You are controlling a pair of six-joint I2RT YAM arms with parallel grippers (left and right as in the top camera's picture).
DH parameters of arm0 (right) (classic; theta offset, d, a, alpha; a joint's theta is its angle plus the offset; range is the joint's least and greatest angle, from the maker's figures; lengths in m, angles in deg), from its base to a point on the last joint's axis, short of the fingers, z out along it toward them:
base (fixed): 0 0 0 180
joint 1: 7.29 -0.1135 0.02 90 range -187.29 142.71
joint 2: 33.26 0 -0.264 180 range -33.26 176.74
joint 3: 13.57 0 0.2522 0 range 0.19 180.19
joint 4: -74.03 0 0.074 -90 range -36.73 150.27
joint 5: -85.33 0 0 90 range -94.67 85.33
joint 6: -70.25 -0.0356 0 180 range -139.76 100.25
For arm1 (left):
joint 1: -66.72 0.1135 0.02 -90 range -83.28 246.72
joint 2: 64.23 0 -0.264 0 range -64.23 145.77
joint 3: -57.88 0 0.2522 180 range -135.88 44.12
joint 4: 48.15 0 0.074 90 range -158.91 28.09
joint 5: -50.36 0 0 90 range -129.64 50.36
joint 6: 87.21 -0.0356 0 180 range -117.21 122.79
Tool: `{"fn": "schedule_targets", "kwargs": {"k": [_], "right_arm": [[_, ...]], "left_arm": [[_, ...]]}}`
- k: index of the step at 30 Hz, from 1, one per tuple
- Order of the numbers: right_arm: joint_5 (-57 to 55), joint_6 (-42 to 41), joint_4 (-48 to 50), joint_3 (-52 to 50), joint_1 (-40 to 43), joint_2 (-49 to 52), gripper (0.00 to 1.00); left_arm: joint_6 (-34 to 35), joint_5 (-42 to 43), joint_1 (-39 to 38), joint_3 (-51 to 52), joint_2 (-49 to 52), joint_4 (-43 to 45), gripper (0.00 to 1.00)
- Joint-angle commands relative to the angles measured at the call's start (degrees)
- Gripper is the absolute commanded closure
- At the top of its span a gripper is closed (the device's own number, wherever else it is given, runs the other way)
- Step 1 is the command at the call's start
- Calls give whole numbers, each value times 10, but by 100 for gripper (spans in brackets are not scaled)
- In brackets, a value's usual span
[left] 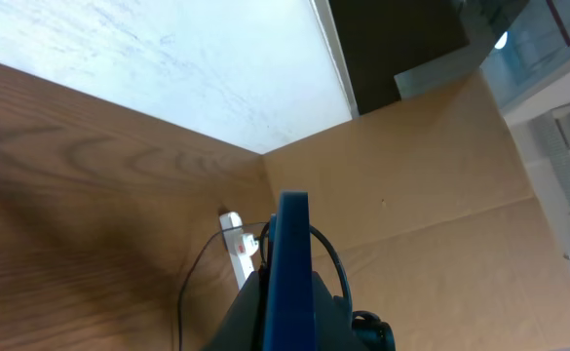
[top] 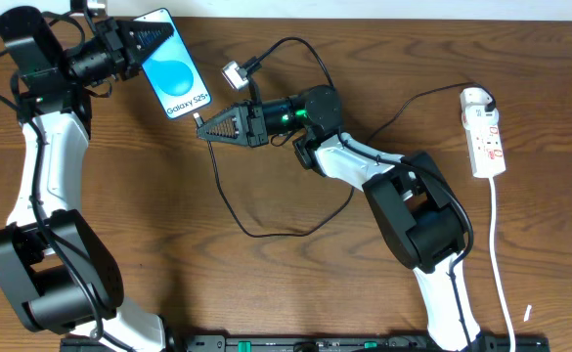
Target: Plug charger to phone and switch on socket
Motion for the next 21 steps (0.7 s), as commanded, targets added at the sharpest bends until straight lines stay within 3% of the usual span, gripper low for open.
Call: {"fn": "schedule_targets", "kwargs": {"k": [1, 21], "right_arm": [[-11, -2, 3, 2, 7, -3, 99], [-11, -2, 3, 2, 7, -3, 99]], "left_arm": [[-12, 19, 0, 0, 0, 5, 93], [-16, 19, -16, 0, 0, 5, 93]]}}
